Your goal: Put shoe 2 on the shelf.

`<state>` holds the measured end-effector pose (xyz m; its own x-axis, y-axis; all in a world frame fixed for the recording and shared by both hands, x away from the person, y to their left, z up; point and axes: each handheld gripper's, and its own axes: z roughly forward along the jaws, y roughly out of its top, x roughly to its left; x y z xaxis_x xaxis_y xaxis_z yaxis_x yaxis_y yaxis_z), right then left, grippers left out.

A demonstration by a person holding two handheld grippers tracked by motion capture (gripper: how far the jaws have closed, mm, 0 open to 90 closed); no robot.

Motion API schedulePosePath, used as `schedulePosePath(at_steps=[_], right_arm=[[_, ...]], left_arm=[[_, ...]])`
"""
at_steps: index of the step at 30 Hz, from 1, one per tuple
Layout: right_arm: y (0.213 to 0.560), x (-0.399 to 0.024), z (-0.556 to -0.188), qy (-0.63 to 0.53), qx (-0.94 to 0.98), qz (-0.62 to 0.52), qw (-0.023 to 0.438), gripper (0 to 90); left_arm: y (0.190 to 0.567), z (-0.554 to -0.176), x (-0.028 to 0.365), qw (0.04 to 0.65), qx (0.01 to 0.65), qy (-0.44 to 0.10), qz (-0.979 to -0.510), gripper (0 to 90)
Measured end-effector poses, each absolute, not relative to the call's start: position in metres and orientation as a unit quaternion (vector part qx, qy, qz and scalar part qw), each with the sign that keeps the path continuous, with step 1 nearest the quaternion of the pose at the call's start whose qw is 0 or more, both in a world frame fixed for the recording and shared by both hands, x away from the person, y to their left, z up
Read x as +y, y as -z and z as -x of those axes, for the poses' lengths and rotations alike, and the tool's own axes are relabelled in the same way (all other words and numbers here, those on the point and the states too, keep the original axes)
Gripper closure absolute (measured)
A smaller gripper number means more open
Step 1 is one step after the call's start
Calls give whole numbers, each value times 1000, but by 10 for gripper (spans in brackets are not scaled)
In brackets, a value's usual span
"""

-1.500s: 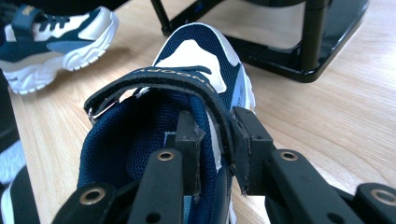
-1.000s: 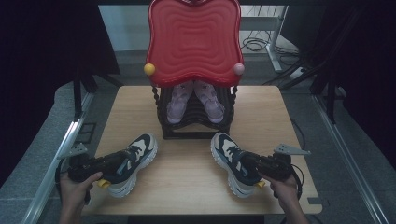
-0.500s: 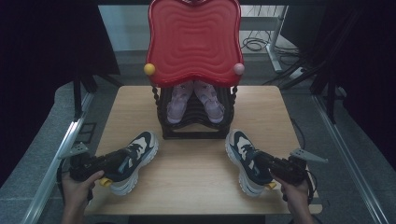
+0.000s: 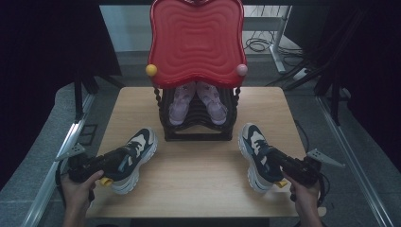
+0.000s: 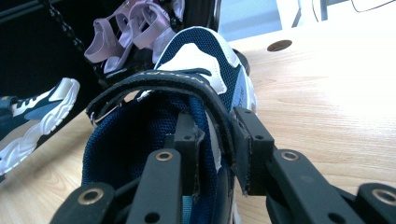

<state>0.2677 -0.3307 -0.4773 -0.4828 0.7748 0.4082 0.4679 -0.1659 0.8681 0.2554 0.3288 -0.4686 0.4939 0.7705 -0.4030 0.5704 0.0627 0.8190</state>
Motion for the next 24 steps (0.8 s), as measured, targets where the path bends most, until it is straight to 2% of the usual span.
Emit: schedulePosePath(at_steps=[24], right_arm=[[456,-332,-280,-614,599,-492,151,726]], left_arm=[[445,-265,337,555,497,-122,-655,692]])
